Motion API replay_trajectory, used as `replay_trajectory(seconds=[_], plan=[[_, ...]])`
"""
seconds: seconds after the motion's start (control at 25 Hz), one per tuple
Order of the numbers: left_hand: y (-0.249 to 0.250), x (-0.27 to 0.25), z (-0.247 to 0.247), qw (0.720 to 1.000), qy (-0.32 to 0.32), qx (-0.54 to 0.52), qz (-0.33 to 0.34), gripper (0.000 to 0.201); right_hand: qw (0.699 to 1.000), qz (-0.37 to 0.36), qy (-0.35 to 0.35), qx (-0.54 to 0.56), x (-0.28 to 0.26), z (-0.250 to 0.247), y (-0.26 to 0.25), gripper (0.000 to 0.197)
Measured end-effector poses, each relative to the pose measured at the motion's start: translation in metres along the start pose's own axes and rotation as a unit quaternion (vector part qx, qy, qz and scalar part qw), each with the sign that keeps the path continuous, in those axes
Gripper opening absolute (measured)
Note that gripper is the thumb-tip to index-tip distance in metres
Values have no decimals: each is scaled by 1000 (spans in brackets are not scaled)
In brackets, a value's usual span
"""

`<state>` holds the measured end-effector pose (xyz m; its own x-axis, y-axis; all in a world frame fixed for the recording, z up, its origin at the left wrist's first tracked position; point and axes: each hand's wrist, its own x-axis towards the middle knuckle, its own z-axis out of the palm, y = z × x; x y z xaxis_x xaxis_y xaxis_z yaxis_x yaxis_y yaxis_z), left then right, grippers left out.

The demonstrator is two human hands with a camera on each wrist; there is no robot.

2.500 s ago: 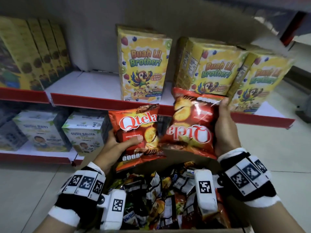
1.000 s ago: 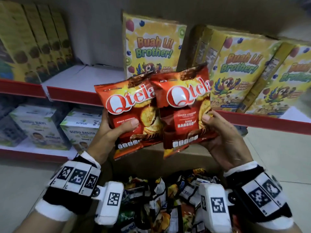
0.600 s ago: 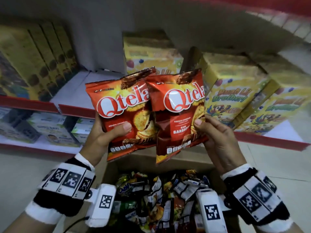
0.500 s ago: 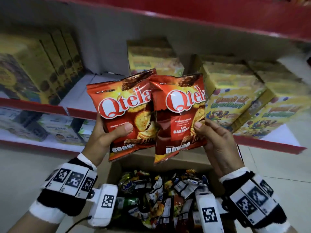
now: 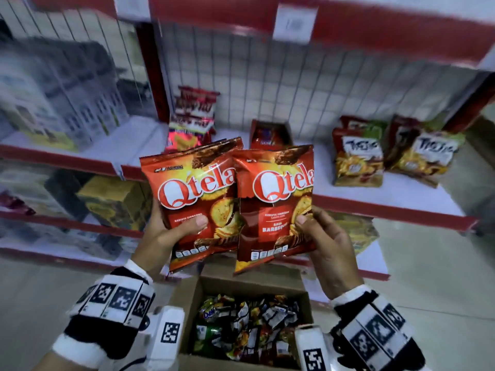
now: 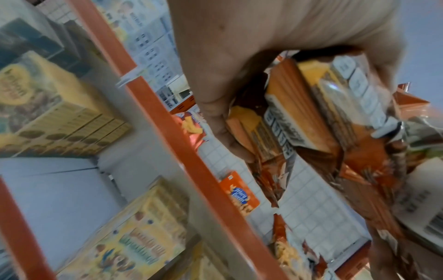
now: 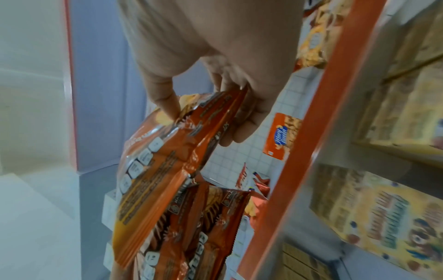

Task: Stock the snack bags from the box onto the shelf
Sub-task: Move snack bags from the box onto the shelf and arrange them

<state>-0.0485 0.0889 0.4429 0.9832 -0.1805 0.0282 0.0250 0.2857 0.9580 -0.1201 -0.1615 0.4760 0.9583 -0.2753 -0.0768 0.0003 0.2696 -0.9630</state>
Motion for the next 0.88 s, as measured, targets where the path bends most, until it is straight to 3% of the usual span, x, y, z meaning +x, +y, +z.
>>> replay_trajectory(seconds=[0.08,0.16,0.44,0.68,0.88], plan=[[52,3,23,1000,-8,16,11,115,1000,-19,3,-6,-6,6,-50,58],[86,8,40,999,-13,15,27,117,999,-44,2,-4,-10,10,-86,50],[172,10,70,995,-34,-5,96,92,991,-130,-11,-25,-15,32,-179,28],[224,24,44,992,11,5,125,98,983,-166,-44,-67,-3,81,-225,22],[268,69,-7,985,33,3,169,96,981,-185,-40,-48,33,145,-260,21]])
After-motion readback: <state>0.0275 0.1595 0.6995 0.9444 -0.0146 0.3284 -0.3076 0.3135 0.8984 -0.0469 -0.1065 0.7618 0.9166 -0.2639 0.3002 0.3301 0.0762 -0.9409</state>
